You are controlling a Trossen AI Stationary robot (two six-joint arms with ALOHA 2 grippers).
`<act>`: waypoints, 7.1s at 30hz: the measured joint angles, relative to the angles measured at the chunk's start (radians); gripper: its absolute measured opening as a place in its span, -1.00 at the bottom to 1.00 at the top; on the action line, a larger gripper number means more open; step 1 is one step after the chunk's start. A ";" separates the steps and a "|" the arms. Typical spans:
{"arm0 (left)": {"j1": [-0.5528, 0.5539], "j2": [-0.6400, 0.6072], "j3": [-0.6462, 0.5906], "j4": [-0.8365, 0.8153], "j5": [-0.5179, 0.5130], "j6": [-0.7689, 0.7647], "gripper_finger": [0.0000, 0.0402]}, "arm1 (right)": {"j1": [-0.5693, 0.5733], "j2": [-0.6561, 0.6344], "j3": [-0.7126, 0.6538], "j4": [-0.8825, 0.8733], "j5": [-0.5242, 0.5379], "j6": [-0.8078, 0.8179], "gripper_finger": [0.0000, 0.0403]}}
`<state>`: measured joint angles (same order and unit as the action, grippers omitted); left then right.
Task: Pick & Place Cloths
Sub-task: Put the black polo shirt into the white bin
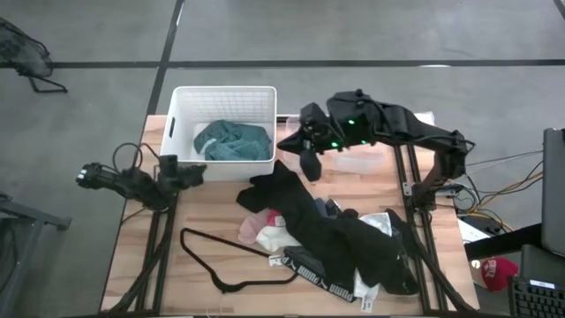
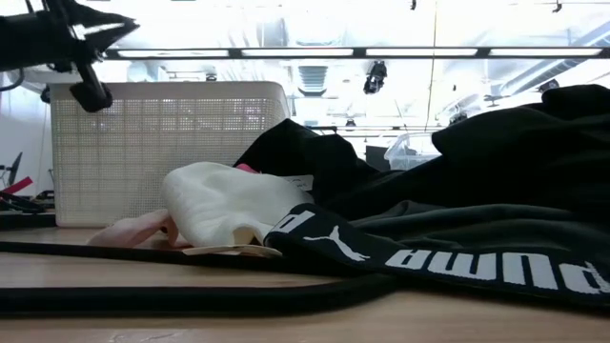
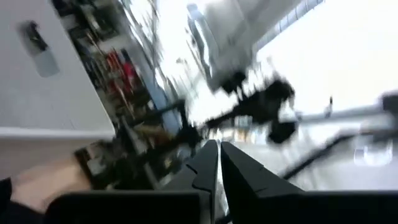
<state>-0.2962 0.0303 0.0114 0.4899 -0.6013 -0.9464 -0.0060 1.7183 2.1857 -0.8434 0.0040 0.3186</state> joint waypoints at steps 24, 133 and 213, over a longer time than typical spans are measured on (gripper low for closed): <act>-0.006 0.630 0.769 -0.188 0.243 0.465 -0.87 | 0.128 -0.292 -0.461 0.195 0.154 0.087 -0.96; 0.119 1.664 1.406 -0.914 0.471 0.509 -0.89 | 0.200 -0.801 -1.329 0.879 0.159 0.305 -0.96; 0.542 1.210 1.408 -1.420 0.018 0.504 -0.78 | 0.200 -0.800 -1.329 0.884 0.180 0.309 -0.96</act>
<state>0.2455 1.2404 1.4193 -0.9305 -0.5836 -0.4426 0.1940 0.9180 0.8562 0.0406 0.1841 0.6278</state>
